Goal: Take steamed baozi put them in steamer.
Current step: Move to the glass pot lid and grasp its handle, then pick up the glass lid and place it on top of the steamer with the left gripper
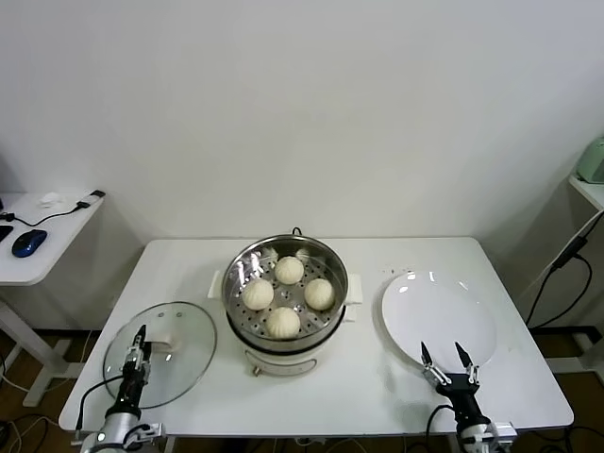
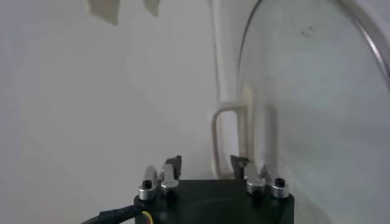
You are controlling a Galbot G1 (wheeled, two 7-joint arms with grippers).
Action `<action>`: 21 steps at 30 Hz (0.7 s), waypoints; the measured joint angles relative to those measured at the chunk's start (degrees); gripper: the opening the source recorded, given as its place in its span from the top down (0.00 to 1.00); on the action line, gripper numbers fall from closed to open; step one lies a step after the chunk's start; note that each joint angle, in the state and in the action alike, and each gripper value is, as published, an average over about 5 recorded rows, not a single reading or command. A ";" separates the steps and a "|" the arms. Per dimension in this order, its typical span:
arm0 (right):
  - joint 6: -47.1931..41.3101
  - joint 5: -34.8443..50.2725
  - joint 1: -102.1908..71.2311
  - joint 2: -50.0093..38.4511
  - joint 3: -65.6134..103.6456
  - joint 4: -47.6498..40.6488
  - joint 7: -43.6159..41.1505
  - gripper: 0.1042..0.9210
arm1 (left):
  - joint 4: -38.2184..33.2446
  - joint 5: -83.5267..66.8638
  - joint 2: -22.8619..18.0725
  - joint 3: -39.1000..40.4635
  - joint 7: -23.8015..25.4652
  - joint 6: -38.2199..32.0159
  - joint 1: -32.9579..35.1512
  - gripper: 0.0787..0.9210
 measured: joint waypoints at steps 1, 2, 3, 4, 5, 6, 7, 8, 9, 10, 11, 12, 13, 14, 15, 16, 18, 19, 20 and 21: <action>-0.01 -0.05 0.02 0.00 0.01 0.01 -0.01 0.12 | 0.24 0.07 0.03 0.04 -0.06 -0.13 -0.09 0.50; -0.02 -0.10 0.04 0.00 0.01 0.04 -0.03 0.12 | 0.47 0.14 0.07 0.08 -0.13 -0.29 -0.18 0.54; -0.04 -0.15 0.04 0.00 0.02 0.08 -0.06 0.12 | 0.68 0.23 0.09 0.11 -0.20 -0.46 -0.29 0.58; -0.05 -0.20 0.04 0.01 0.02 0.13 -0.09 0.12 | 0.89 0.31 0.11 0.14 -0.29 -0.62 -0.42 0.61; -0.06 -0.25 0.02 0.02 0.01 0.19 -0.13 0.12 | 1.09 0.38 0.13 0.15 -0.38 -0.78 -0.55 0.65; -0.07 -0.32 0.00 0.04 -0.01 0.23 -0.17 0.12 | 1.29 0.44 0.15 0.15 -0.50 -0.93 -0.69 0.68; -0.07 -0.41 -0.03 0.05 -0.03 0.27 -0.21 0.12 | 1.50 0.50 0.16 0.15 -0.65 -1.06 -0.83 0.71; -0.07 -0.49 -0.06 0.07 -0.05 0.30 -0.26 0.12 | 1.71 0.55 0.17 0.15 -0.82 -1.19 -0.99 0.75; -0.06 -0.57 -0.12 0.09 -0.07 0.32 -0.32 0.12 | 1.92 0.59 0.17 0.15 -1.02 -1.30 -1.14 0.78; -0.05 -0.66 -0.18 0.12 -0.10 0.33 -0.40 0.12 | 2.13 0.63 0.16 0.14 -1.22 -1.38 -1.30 0.81; -0.03 -0.74 -0.25 0.15 -0.13 0.34 -0.49 0.12 | 2.31 0.65 0.12 0.12 -1.43 -1.44 -1.46 0.85; 0.00 -0.81 -0.32 0.18 -0.16 0.34 -0.58 0.12 | 2.45 0.65 0.06 0.10 -1.65 -1.49 -1.61 0.88; 0.04 -0.89 -0.38 0.21 -0.20 0.34 -0.67 0.12 | 2.54 0.64 -0.01 0.07 -1.83 -1.52 -1.73 0.90; 0.08 -0.96 -0.45 0.24 -0.23 0.34 -0.76 0.12 | 2.59 0.61 -0.11 0.03 -1.98 -1.54 -1.83 0.92; 0.12 -1.02 -0.51 0.27 -0.26 0.34 -0.83 0.12 | 2.59 0.56 -0.20 -0.02 -2.09 -1.57 -1.88 0.93; 0.17 -1.07 -0.56 0.31 -0.27 0.34 -0.90 0.12 | 2.57 0.50 -0.28 -0.09 -2.16 -1.60 -1.89 0.93; 0.27 -1.17 -0.66 0.38 -0.26 0.35 -1.01 0.12 | 2.38 0.33 -0.40 -0.26 -2.17 -1.65 -1.79 0.93; 0.30 -1.23 -0.71 0.41 -0.24 0.37 -1.05 0.12 | 2.19 0.20 -0.45 -0.35 -2.14 -1.65 -1.68 0.93; 0.33 -1.31 -0.77 0.42 -0.20 0.40 -1.09 0.12 | 1.93 0.03 -0.49 -0.46 -2.07 -1.61 -1.55 0.93; 0.34 -1.38 -0.83 0.43 -0.16 0.46 -1.12 0.12 | 1.55 -0.19 -0.53 -0.58 -1.96 -1.53 -1.37 0.93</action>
